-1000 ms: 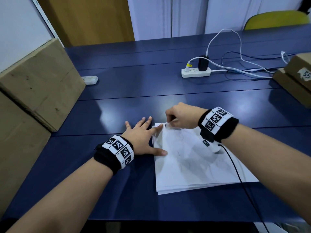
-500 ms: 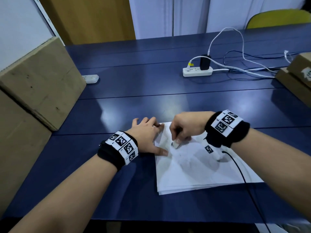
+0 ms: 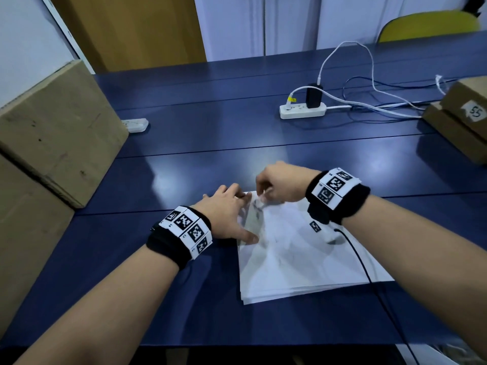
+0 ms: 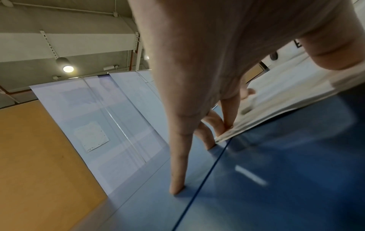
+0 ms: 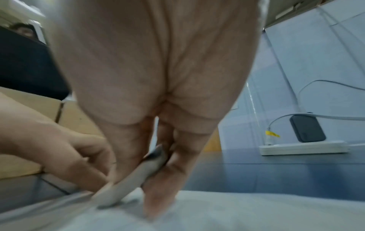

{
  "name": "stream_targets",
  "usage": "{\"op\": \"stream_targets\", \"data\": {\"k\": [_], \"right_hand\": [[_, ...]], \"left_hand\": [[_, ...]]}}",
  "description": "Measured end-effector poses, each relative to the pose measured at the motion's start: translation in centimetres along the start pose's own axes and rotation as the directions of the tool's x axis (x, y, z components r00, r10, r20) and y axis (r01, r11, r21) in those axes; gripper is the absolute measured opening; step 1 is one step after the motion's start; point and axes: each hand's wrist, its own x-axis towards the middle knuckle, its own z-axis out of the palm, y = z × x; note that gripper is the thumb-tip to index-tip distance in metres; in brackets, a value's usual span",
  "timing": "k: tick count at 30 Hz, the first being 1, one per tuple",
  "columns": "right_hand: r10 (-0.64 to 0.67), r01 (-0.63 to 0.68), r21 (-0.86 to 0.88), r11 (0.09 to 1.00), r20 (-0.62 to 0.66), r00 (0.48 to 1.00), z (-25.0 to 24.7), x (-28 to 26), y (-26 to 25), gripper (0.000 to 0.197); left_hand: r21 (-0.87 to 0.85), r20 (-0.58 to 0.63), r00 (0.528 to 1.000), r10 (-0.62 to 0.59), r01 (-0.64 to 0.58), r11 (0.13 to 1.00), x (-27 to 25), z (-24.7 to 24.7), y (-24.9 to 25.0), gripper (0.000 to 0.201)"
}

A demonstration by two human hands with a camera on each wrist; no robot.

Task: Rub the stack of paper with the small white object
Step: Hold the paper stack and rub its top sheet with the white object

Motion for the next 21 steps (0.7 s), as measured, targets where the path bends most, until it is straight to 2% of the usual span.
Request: {"op": "stream_targets", "data": {"k": [1,3,7,8,12,13,15,18,19,21], "right_hand": [[0.034,-0.034,0.005,0.999,-0.058,0.998,-0.2,0.3,0.3,0.011],[0.064,-0.062,0.037,0.997,-0.063,0.996,-0.2,0.4,0.7,0.011],[-0.036,0.030,0.039,0.999,0.165,0.986,0.1,-0.5,0.3,0.009],[-0.045,0.044,0.015,0.999,0.175,0.984,0.1,-0.5,0.2,0.010],[0.080,-0.078,0.033,0.996,-0.059,0.995,-0.3,1.0,1.2,0.014],[0.101,-0.098,0.040,0.994,-0.081,0.992,-0.4,1.1,1.4,0.015],[0.065,-0.064,0.060,0.996,-0.021,0.998,-0.3,0.5,1.2,0.011],[-0.022,0.016,0.032,0.999,0.195,0.981,0.2,-0.7,0.4,0.009],[-0.018,0.016,0.013,1.000,0.190,0.982,0.3,-0.7,0.2,0.009],[0.047,-0.046,-0.008,0.999,0.049,0.998,0.1,0.1,0.6,0.013]], "left_hand": [[-0.008,-0.006,1.000,-0.002,0.002,1.000,-0.1,0.0,0.0,0.108],[-0.020,-0.018,1.000,-0.010,0.009,1.000,-0.3,0.3,0.1,0.105],[0.003,-0.055,0.998,-0.040,0.040,0.999,-0.4,0.8,0.5,0.099],[0.006,-0.060,0.997,-0.042,0.043,0.999,-0.4,0.8,0.6,0.097],[-0.045,-0.068,0.997,-0.044,0.041,0.998,-0.4,0.4,0.7,0.091],[-0.058,-0.071,0.996,-0.046,0.042,0.997,-0.4,0.4,0.7,0.090],[-0.076,-0.067,0.996,-0.057,0.052,0.996,-0.3,0.4,0.6,0.091],[-0.080,-0.066,0.996,-0.063,0.058,0.995,-0.1,0.4,0.6,0.091],[-0.082,-0.061,0.996,-0.066,0.061,0.995,-0.1,0.3,0.7,0.090],[-0.081,-0.052,0.996,-0.066,0.062,0.995,-0.1,0.1,0.7,0.088]]}}
